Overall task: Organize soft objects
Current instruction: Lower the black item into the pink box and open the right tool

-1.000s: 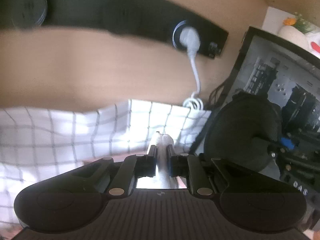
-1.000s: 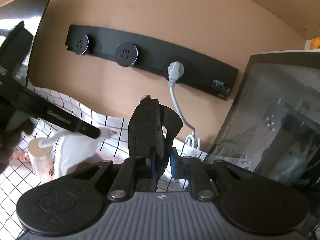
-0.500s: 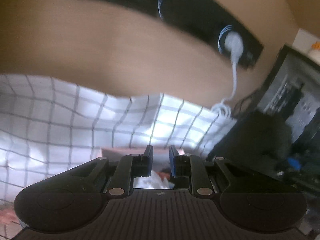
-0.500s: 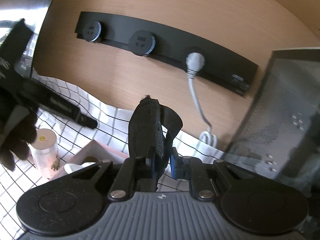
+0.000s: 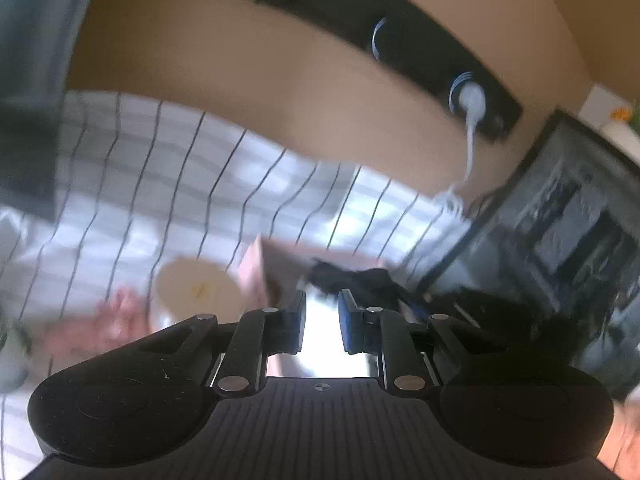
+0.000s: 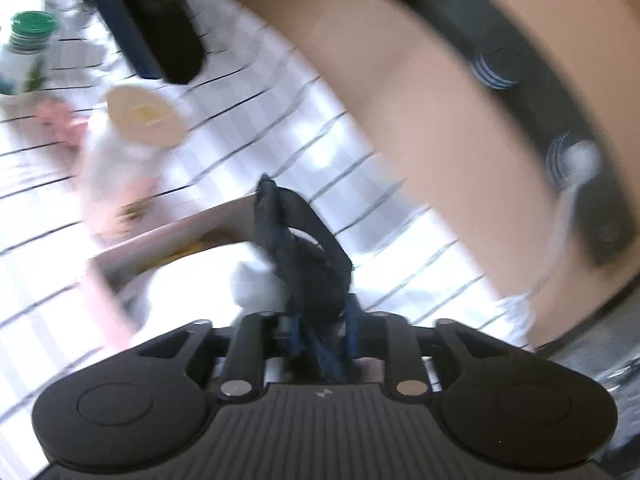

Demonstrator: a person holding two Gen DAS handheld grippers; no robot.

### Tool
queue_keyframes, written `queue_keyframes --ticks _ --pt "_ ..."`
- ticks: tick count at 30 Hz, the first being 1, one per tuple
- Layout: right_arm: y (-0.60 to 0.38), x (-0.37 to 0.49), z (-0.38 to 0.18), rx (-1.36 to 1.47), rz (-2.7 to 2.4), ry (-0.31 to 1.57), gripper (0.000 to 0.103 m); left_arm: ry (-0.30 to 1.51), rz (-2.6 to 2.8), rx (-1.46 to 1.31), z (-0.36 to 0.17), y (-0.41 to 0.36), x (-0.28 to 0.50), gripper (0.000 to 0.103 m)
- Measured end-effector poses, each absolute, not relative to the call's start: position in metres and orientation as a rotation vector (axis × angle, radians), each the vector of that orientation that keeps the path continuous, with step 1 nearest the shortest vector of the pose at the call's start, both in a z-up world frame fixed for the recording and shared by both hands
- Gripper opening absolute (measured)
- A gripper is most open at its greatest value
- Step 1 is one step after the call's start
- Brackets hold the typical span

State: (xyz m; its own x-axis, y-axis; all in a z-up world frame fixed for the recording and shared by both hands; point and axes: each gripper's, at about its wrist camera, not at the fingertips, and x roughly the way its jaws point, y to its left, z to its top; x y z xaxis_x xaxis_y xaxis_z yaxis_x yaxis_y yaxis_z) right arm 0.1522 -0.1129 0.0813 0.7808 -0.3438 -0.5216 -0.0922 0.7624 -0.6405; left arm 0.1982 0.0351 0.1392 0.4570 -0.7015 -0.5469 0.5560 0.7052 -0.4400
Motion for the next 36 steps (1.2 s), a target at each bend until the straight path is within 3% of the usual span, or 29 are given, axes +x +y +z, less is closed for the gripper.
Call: queue_keyframes --ticks 8,14,17,19,21,23,30,36 --pt "-0.145 0.107 0.136 -0.278 0.097 0.723 0.062 0.786 -0.73 -0.138 0.109 0.065 0.155 0.019" --pt "-0.152 0.103 0.147 -0.144 0.095 0.707 0.061 0.838 -0.687 -0.179 0.092 0.086 0.146 0.019" --pt "-0.148 0.129 0.129 -0.108 0.03 0.793 0.05 0.848 -0.66 -0.187 0.09 0.094 0.142 0.019" --pt "-0.147 0.15 0.114 -0.092 -0.003 0.826 0.049 0.851 -0.651 -0.181 0.09 0.098 0.139 0.019" --pt "-0.146 0.172 0.094 -0.136 -0.062 0.868 0.051 0.85 -0.639 -0.166 0.091 0.103 0.135 0.019" --pt "-0.149 0.186 0.08 -0.145 -0.094 0.9 0.064 0.844 -0.611 -0.136 0.091 0.108 0.131 0.019" --pt "-0.162 0.184 0.072 -0.084 -0.09 0.917 0.062 0.73 -0.526 0.126 0.085 0.117 0.127 0.019" --pt "-0.139 0.151 0.112 -0.221 -0.038 0.746 0.062 0.719 -0.487 0.193 0.078 0.121 0.15 0.019"
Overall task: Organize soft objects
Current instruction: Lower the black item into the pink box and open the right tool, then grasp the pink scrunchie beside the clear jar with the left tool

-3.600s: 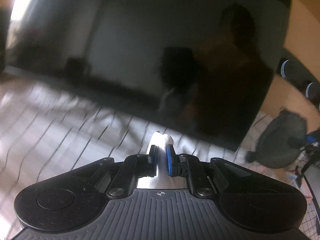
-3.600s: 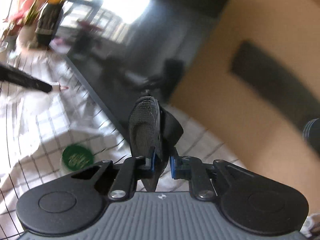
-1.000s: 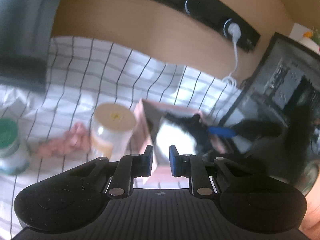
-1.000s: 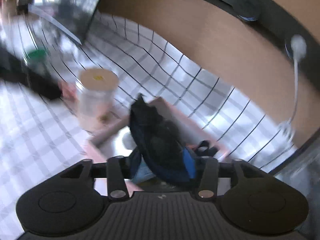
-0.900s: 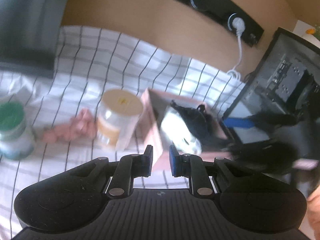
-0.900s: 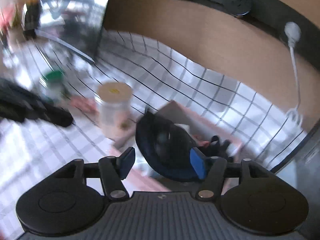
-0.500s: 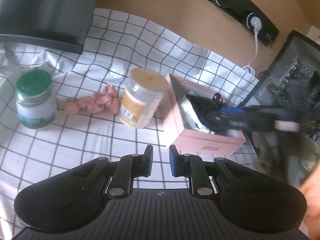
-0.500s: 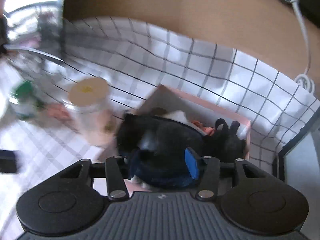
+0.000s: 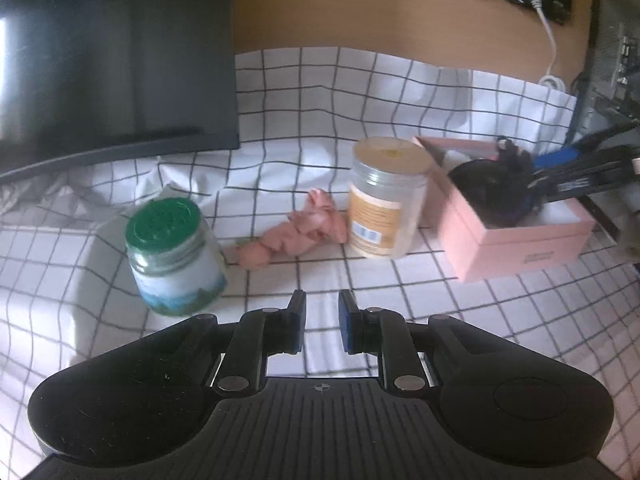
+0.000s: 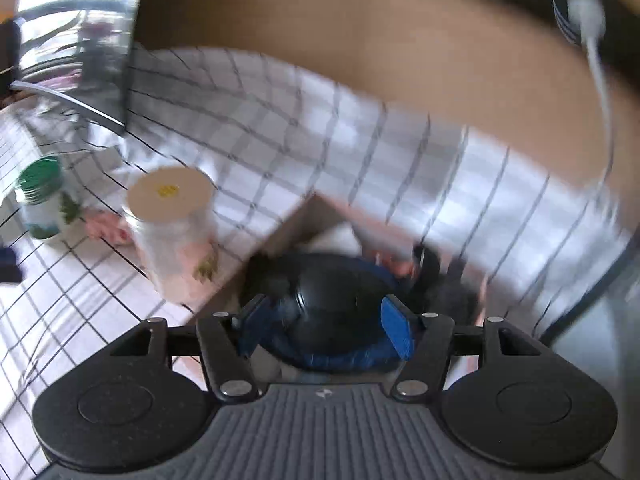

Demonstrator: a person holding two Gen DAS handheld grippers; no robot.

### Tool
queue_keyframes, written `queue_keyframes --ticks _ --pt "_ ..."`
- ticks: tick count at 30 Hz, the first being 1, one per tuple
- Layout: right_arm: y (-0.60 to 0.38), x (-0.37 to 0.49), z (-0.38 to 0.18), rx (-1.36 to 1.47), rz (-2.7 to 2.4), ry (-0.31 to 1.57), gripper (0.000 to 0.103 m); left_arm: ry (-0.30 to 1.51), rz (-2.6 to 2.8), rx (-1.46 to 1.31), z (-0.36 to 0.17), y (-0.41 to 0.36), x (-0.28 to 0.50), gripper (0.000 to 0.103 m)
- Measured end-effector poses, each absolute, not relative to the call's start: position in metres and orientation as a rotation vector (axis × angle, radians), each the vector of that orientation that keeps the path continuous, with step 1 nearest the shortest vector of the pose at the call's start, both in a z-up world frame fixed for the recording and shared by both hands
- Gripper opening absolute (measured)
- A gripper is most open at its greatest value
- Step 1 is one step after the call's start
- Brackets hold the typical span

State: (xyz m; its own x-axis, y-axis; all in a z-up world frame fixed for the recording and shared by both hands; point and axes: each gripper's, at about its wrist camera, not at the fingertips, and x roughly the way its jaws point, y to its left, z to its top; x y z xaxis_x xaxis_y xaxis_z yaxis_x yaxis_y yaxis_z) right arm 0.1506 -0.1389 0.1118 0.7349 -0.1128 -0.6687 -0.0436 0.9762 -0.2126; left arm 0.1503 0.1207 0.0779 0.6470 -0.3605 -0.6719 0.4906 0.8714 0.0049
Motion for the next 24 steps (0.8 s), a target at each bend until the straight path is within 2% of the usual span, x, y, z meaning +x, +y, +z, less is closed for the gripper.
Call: queue_keyframes --ticks 5,7,9,24 --pt "-0.124 0.128 0.129 -0.18 0.011 0.726 0.062 0.687 -0.556 0.367 0.068 0.093 0.181 0.02" --pt "-0.119 0.115 0.128 -0.169 0.032 0.73 0.062 0.693 -0.591 0.45 0.063 0.083 0.197 0.025" --pt "-0.114 0.102 0.125 -0.158 0.047 0.741 0.062 0.71 -0.602 0.509 0.058 0.077 0.212 0.025" --pt "-0.116 0.053 0.088 -0.023 0.01 0.862 0.062 0.853 -0.69 0.626 0.02 0.035 0.282 0.025"
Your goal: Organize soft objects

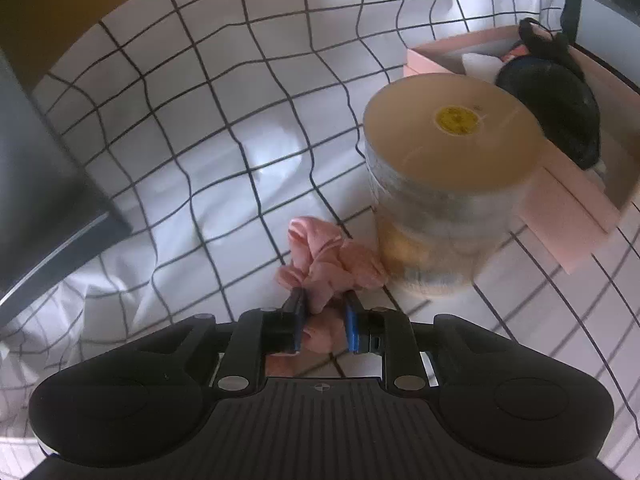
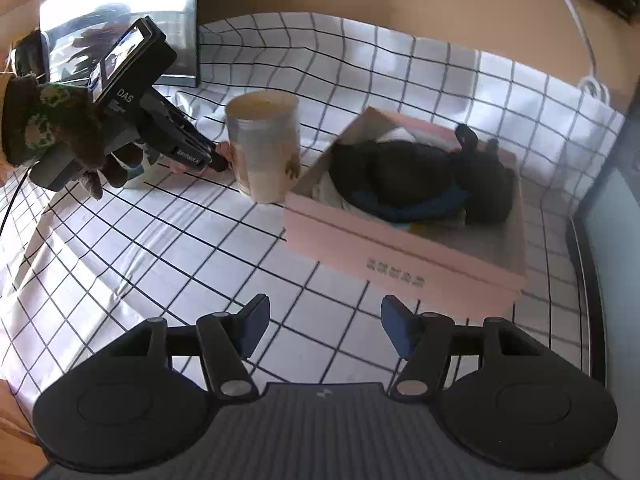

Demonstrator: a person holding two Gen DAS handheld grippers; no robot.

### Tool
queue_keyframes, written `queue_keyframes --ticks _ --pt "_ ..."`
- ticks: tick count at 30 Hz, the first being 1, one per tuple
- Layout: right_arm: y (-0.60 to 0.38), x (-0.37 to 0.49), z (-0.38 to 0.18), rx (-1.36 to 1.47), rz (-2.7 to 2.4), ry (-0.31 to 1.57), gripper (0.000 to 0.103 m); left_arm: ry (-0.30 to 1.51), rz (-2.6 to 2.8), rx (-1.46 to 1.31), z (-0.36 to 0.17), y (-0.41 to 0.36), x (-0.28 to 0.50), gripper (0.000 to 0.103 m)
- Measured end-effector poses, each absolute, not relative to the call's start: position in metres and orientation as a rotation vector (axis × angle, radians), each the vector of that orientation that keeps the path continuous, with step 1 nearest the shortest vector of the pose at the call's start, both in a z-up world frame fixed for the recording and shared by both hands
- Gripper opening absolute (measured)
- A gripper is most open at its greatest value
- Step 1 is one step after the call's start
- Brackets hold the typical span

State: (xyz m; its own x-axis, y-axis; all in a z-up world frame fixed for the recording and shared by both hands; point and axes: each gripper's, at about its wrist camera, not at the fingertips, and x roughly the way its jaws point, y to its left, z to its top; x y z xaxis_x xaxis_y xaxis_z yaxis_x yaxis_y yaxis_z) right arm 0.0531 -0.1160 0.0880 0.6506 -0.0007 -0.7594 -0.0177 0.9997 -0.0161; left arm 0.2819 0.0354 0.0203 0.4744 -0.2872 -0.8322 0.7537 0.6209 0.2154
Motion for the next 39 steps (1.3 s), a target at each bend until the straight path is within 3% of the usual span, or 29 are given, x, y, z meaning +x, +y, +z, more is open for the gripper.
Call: queue_keyframes --ticks 11,13,16,33,39 --pt "-0.114 0.044 0.082 -0.002 -0.016 0.888 0.062 0.949 -0.675 0.454 0.018 0.039 0.306 0.025" --pt "-0.111 0.043 0.084 -0.014 -0.013 0.88 0.062 0.928 -0.663 0.472 0.018 0.041 0.302 0.014" --pt "-0.109 0.042 0.086 -0.025 -0.004 0.868 0.062 0.899 -0.654 0.441 0.021 0.048 0.292 0.012" --pt "-0.057 0.072 0.089 -0.132 0.138 0.813 0.062 0.693 -0.621 0.036 0.079 0.142 0.183 0.01" --pt "-0.02 0.117 0.089 -0.175 0.197 0.725 0.04 0.694 -0.546 -0.053 0.086 0.191 0.161 0.01"
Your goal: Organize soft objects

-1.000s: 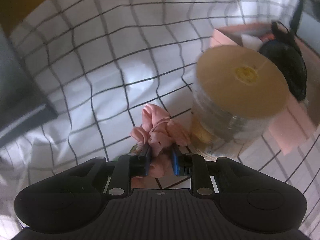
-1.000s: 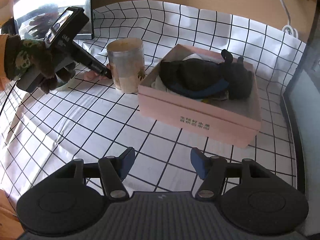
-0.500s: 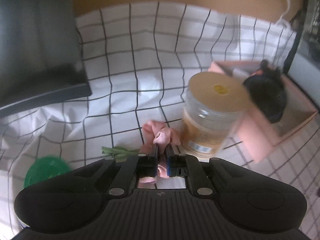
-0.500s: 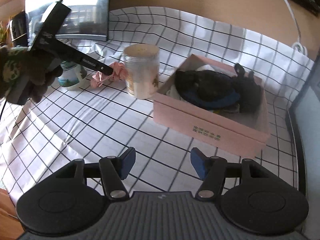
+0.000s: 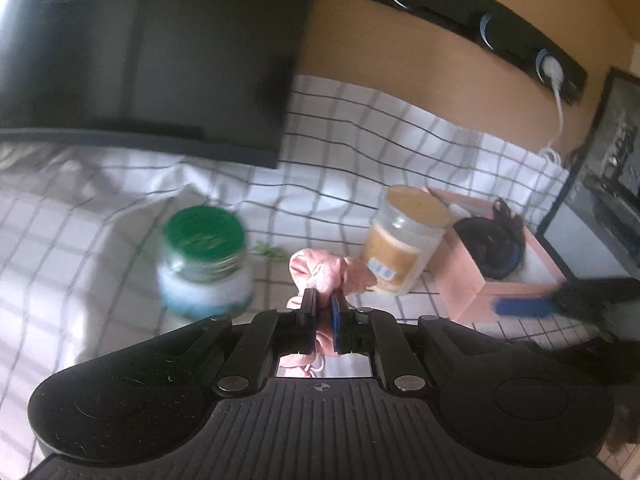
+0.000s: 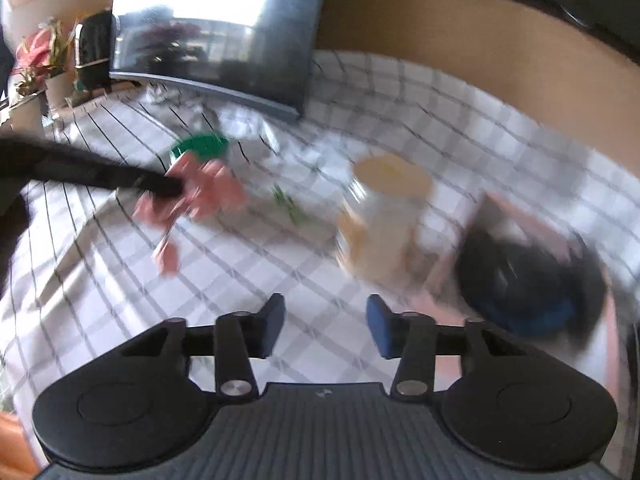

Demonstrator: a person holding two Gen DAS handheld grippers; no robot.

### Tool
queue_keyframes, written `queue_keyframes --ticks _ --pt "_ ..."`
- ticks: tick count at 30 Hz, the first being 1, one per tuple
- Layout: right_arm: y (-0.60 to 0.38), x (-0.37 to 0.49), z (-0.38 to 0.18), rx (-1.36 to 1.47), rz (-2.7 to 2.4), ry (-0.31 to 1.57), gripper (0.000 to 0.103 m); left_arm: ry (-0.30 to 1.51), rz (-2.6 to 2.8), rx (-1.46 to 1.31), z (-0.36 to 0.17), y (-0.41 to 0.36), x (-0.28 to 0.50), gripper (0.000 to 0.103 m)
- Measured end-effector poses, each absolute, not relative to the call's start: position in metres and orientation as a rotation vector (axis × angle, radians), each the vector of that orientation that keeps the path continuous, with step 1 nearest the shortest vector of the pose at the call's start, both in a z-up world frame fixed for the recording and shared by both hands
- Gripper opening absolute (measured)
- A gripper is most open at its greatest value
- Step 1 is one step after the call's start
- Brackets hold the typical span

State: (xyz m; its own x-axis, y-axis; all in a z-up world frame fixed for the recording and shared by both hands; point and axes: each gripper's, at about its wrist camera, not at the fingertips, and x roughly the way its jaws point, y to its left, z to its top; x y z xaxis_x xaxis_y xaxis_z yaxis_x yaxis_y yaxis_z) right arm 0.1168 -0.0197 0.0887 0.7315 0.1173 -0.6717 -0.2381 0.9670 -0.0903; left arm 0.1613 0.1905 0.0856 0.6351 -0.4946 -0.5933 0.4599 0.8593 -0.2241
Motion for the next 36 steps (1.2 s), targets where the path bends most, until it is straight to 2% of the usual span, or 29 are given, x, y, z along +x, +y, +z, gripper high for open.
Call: queue_keyframes --ticks 4,10,16,24,26,27,29,36 --pt "0.011 0.178 0.089 -0.205 0.254 0.727 0.027 0.706 -0.533 -0.074 0.088 0.219 0.153 0.01" --pt "0.048 0.287 0.084 -0.196 0.312 0.939 0.027 0.693 -0.548 -0.129 0.091 0.246 0.151 0.01" --pt "0.052 0.348 0.059 -0.153 0.268 1.11 0.027 0.696 -0.581 -0.185 0.086 0.266 0.151 0.01" --pt "0.055 0.362 0.035 -0.159 0.215 1.122 0.028 0.717 -0.58 -0.207 0.08 0.281 0.156 0.01" --pt "0.055 0.359 0.035 -0.159 0.215 1.121 0.014 0.725 -0.578 -0.205 0.079 0.283 0.158 0.01" --pt "0.056 0.356 0.036 -0.168 0.212 1.121 0.014 0.728 -0.577 -0.204 0.079 0.282 0.159 0.01" --pt "0.058 0.35 0.038 -0.181 0.212 1.116 0.0 0.725 -0.587 -0.2 0.081 0.28 0.161 0.01" --pt "0.043 0.324 0.084 -0.132 0.216 1.03 0.0 0.647 -0.636 -0.136 0.11 0.263 0.178 0.01"
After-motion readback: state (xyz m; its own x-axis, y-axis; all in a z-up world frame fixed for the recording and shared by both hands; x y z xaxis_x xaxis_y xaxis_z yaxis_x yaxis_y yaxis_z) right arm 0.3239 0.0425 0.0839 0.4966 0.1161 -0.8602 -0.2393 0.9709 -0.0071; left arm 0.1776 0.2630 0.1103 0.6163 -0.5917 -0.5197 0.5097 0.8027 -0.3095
